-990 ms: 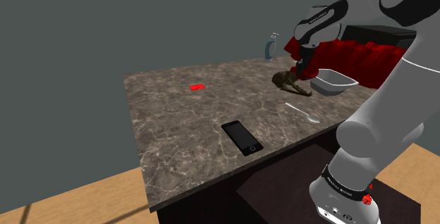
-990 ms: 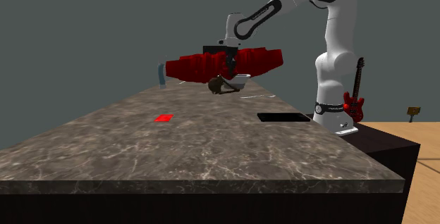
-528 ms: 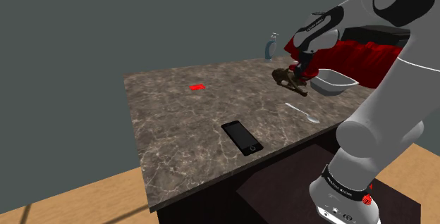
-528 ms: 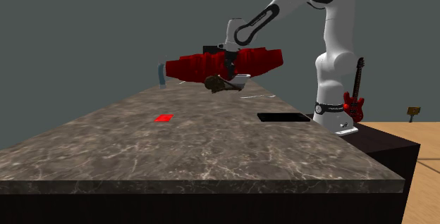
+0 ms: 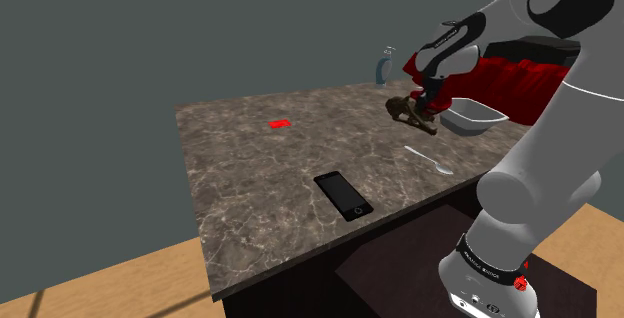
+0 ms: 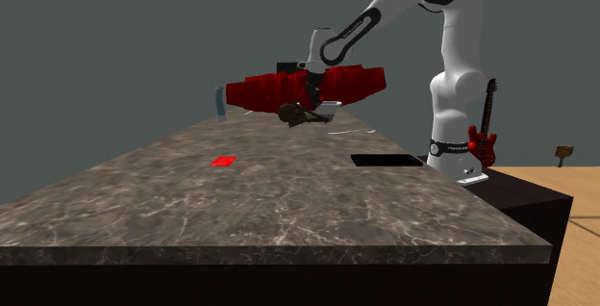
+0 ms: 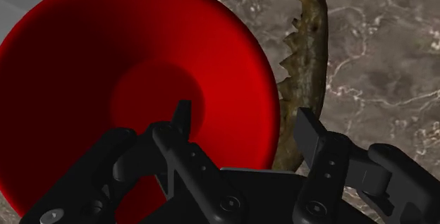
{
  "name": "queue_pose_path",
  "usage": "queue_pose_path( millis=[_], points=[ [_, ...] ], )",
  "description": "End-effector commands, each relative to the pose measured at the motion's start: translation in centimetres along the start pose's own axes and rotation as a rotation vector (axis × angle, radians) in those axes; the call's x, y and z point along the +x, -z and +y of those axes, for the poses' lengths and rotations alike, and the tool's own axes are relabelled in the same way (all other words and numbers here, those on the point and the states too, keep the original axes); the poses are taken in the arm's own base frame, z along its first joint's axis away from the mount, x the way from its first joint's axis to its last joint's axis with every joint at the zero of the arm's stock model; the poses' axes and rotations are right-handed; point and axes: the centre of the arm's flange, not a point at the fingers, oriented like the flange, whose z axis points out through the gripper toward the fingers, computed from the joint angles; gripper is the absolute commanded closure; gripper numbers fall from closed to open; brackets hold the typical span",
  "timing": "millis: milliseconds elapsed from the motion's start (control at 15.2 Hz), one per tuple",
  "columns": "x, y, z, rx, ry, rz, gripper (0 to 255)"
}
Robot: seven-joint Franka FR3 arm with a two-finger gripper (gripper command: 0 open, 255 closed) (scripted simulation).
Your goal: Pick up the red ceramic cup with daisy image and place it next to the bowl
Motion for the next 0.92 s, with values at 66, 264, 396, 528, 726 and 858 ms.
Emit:
queue_pose_path(
  millis=[66, 264, 396, 528, 726, 858],
  points=[
    [0.0, -2.9, -1.7, 0.057, 0.021, -0.077, 255],
    [-0.4, -3.1, -2.6, 0.056, 0.021, -0.076, 0],
    [-0.7, -3.6, -2.2, 0.056, 0.020, -0.075, 0],
    [0.0, -2.9, -1.7, 0.057, 0.021, -0.077, 0],
    [0.3, 1.0, -1.5, 0.057, 0.021, -0.077, 0],
    [0.4, 2.1, -1.5, 0.057, 0.021, -0.077, 0]
  ],
)
